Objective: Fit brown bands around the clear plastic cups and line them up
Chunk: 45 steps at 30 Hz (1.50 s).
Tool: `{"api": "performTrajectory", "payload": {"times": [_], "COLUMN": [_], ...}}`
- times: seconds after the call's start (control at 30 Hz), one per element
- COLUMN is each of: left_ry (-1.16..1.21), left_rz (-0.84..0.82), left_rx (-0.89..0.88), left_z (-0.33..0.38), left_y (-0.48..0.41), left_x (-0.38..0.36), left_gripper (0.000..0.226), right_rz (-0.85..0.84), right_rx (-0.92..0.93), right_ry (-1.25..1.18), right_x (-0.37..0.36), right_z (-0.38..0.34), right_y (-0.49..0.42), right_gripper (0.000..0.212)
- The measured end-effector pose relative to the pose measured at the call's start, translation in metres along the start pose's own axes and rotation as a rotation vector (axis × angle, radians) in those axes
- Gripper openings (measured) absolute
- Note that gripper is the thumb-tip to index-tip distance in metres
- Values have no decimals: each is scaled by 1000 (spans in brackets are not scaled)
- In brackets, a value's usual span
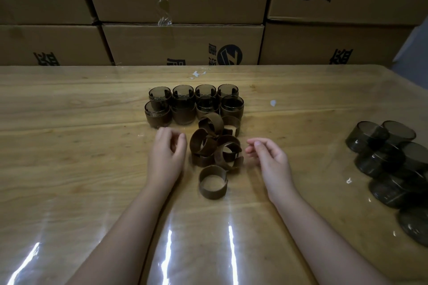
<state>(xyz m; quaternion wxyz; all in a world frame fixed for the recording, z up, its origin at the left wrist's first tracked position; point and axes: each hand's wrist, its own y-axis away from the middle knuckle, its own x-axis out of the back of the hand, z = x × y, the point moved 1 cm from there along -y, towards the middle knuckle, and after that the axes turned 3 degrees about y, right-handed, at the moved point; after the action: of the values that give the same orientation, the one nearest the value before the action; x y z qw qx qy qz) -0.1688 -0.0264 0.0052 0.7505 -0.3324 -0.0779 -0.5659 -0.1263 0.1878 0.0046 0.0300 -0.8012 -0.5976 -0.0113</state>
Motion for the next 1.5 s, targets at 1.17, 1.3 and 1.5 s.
{"api": "performTrajectory", "payload": {"times": [1.17,1.3,1.5], "left_ry": [183,239,672], "left_rz": [-153,-146,-72], "left_rx": [263,290,477], "left_z": [-2,2,12], "left_y": [33,31,21], "left_x": [14,13,13], "left_gripper": [23,22,24], "right_rz": [412,321,121], "right_rx": [29,234,450], "right_ry": [1080,685,161], "right_x": [86,44,-18], "right_z": [-14,-26,-39], "right_y": [-57,-39,24], "right_gripper": [39,27,24]}}
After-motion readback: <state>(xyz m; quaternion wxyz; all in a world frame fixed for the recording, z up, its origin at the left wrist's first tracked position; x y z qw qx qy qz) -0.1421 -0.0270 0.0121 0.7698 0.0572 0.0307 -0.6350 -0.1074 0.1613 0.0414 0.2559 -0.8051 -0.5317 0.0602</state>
